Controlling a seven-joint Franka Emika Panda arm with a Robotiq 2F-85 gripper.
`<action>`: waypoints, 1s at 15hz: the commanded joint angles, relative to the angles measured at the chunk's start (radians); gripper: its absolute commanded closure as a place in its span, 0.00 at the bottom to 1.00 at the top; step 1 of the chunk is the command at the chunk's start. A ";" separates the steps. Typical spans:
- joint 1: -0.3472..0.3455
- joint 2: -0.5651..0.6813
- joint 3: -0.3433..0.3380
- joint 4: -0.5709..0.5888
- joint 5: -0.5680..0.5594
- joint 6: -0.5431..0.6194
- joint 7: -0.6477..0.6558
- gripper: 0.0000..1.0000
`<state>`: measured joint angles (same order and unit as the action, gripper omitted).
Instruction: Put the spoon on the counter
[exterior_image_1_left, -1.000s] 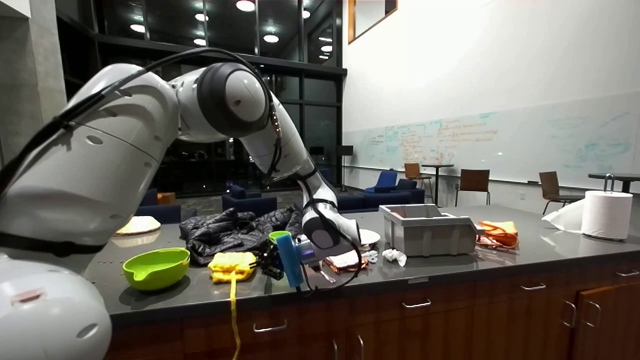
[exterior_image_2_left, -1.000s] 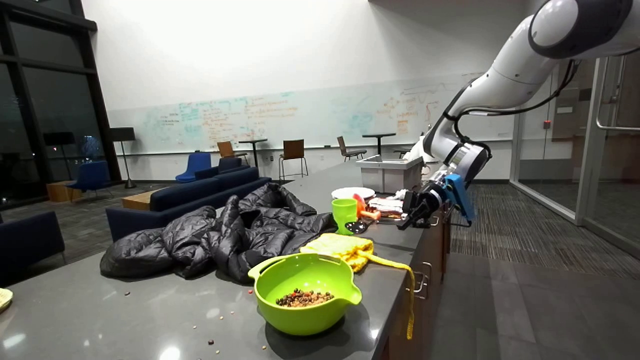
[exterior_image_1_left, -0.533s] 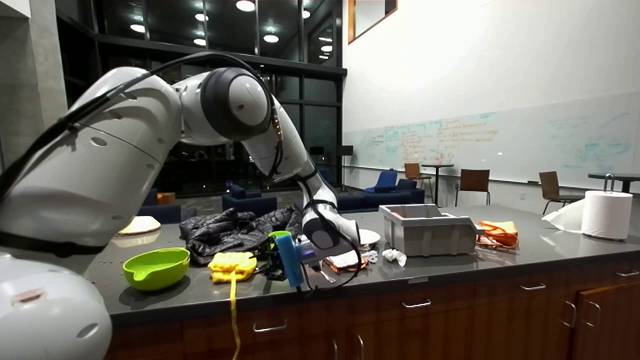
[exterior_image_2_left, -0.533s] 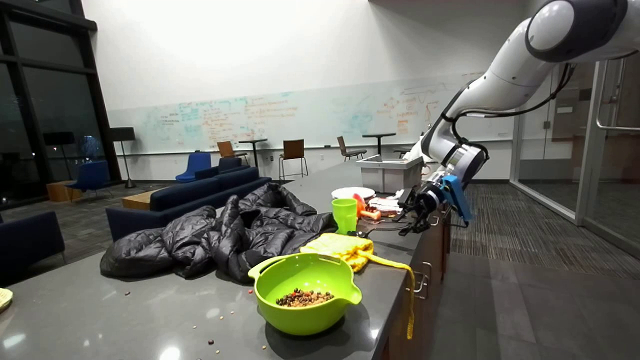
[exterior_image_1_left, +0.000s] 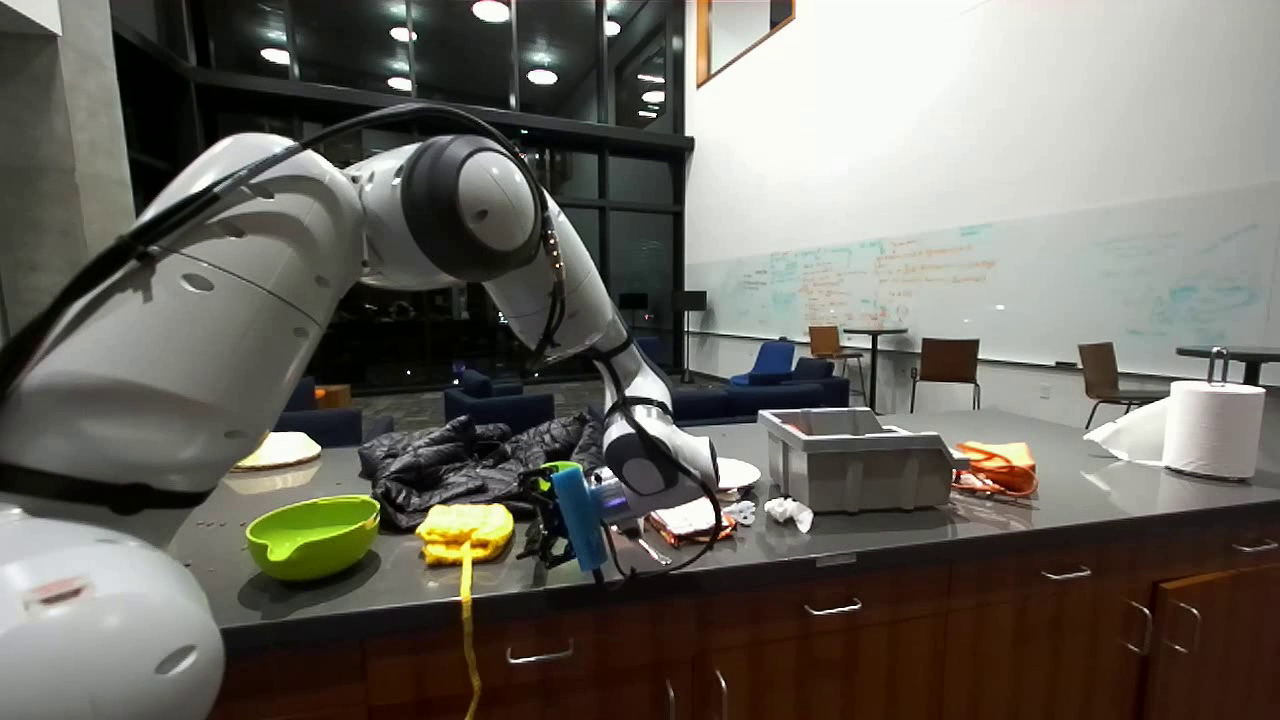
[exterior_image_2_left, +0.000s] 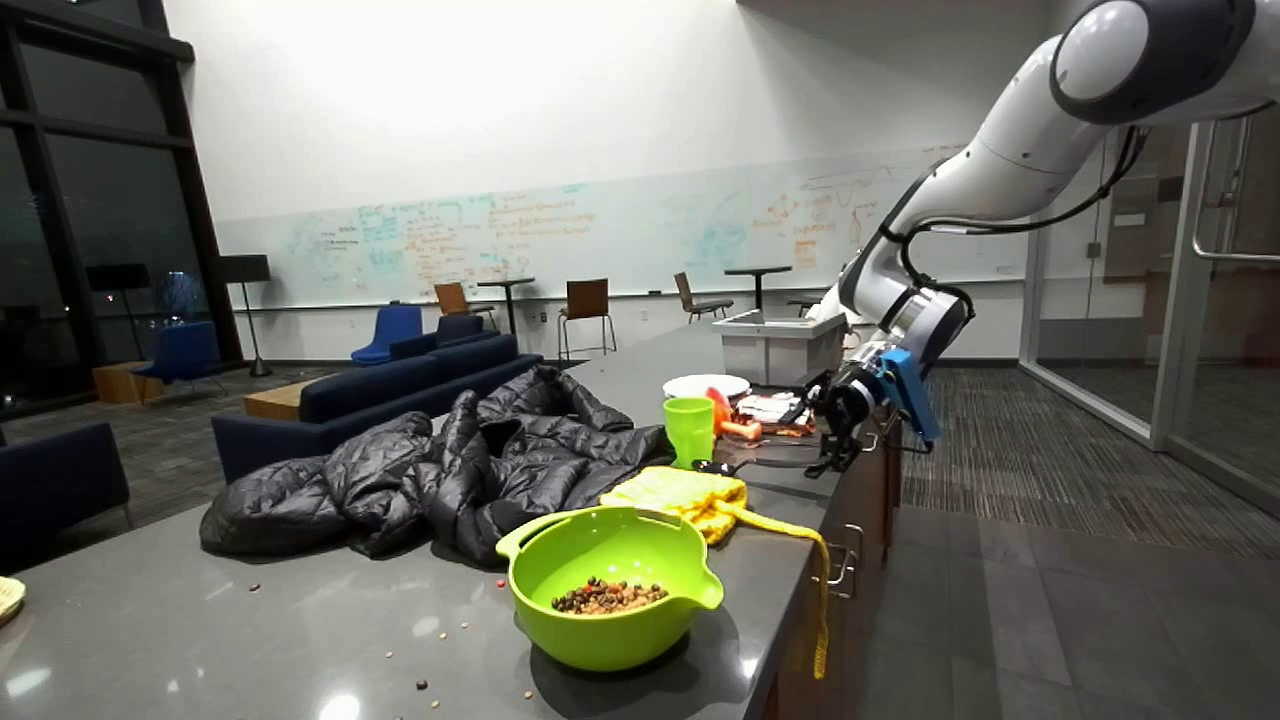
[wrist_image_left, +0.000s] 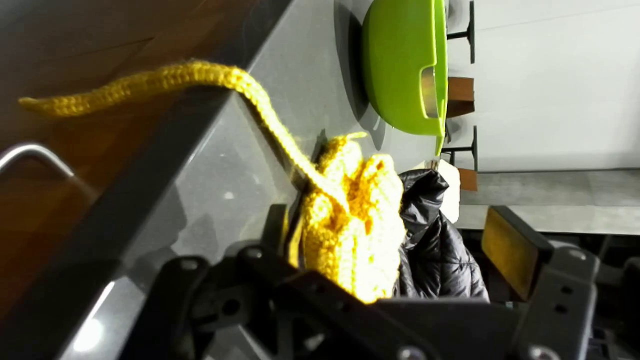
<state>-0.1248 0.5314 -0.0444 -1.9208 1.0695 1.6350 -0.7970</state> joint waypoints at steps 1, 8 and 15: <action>0.019 -0.025 0.002 0.001 -0.003 0.056 0.014 0.00; 0.107 -0.040 0.011 0.033 -0.117 0.235 0.061 0.00; 0.080 -0.108 0.090 0.021 -0.129 0.214 0.047 0.00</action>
<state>-0.0089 0.4887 0.0036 -1.8659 0.9143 1.9046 -0.7372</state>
